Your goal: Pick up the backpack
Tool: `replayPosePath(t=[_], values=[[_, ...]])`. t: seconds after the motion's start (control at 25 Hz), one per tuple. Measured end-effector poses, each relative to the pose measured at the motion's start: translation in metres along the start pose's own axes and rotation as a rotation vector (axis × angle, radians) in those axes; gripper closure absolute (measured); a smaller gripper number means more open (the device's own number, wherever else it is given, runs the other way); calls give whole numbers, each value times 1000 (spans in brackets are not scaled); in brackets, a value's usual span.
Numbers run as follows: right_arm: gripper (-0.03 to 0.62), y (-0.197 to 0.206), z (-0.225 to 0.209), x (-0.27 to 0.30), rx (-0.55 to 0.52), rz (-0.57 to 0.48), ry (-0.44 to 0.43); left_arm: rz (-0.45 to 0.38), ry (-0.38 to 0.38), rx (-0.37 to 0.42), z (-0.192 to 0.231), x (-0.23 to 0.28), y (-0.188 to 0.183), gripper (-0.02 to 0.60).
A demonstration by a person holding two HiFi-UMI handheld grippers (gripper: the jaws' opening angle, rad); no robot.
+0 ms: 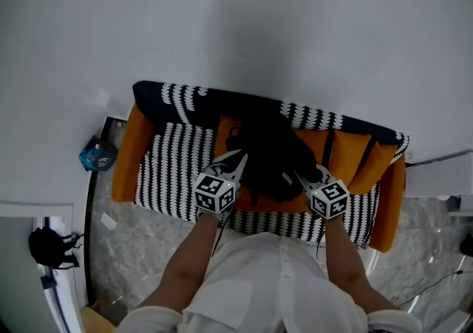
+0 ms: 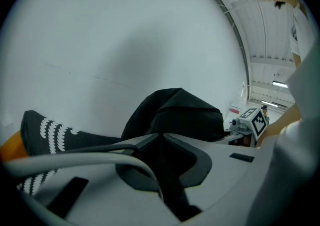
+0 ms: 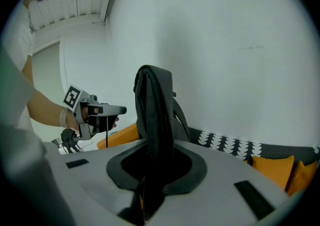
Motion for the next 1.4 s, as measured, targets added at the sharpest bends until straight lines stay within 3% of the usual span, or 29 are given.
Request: replayPosePath(t=[0.24,0.44,0.56,0.64,0.92,1.16,1.28,1.4], values=[[523,3,6,-7,0,15,-1,48,15,39,6,12,2,533],[523,4,8,-7,-1,22,-5,84,53,77,7,22,3,395],[525,4,9,-7,-3,27,-8,129,70,142,7,31,4,263],[525,4,9,-7,0,30,-11,168,85,186,7,37,5,229],[526,4,11,-8,2,34,-19,224,137,195,11,55,3,218],[528,5,9,-8,2,40,-41,297,265,249,9,66,3,218],[528,5,9,-8,4,40,-43,308,261,260,13,66,2,218],[528,5,9,-7,4,40,-44,291,207,240,22,59,1,218]])
Point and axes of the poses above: the fingertips, and each gripper's own axes: x forward along the fingers, z to its left, y out of its underside, the point moved 8 cm from there along -x, backward along the fingers, and after that the axes turned 6 degrees about -x, right-handed, at the moved point
